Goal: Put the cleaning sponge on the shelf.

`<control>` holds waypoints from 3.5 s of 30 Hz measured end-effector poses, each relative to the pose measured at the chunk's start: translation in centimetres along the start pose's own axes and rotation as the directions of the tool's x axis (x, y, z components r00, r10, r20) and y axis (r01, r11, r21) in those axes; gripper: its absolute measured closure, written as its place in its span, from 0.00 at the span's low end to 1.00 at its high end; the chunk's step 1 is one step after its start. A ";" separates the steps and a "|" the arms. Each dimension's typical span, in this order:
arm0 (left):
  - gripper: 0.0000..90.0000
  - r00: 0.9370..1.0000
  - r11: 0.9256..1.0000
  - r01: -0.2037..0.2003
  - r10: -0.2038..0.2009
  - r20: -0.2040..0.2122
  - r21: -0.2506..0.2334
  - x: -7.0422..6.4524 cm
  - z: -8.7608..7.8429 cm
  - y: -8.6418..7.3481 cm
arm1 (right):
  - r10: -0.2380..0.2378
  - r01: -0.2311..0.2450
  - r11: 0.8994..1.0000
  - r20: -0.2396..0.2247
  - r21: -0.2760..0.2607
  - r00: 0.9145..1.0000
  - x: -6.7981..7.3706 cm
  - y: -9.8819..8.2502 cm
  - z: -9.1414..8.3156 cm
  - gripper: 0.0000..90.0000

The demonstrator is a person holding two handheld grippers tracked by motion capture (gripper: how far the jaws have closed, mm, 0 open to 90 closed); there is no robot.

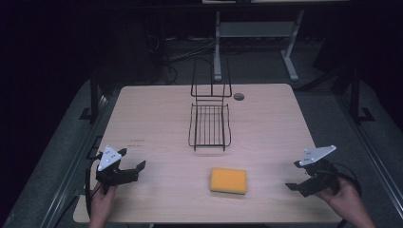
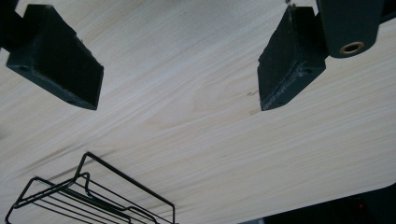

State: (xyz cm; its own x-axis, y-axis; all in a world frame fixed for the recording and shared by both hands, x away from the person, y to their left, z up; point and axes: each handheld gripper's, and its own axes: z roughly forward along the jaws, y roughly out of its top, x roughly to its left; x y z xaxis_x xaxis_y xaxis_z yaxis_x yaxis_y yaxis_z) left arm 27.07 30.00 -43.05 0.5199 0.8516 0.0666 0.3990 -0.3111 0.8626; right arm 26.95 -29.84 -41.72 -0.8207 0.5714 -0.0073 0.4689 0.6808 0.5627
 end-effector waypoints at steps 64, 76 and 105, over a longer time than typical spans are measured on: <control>0.15 1.000 1.000 0.005 -0.005 0.002 -0.005 0.1 -0.2 -0.1 | -0.203 0.209 0.977 -0.115 0.038 0.972 3.7 7.4 3.0 0.17; 0.15 1.000 1.000 0.009 -0.009 0.003 -0.007 0.2 -0.3 0.0 | -0.230 0.239 0.970 -0.159 0.041 0.960 4.3 8.6 3.6 0.17; 0.15 1.000 1.000 0.015 -0.015 0.002 -0.012 0.3 -0.3 0.0 | -0.298 0.318 0.947 -0.237 0.051 0.925 6.1 12.1 7.1 0.16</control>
State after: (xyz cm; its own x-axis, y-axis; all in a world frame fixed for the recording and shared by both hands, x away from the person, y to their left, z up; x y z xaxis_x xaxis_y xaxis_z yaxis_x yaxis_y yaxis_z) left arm 26.94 30.39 -42.90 0.5157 0.8551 0.0525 0.3976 -0.2932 0.8695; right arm 29.93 -14.85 -40.87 -0.9760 0.2167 0.0217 0.1995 0.8494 0.4886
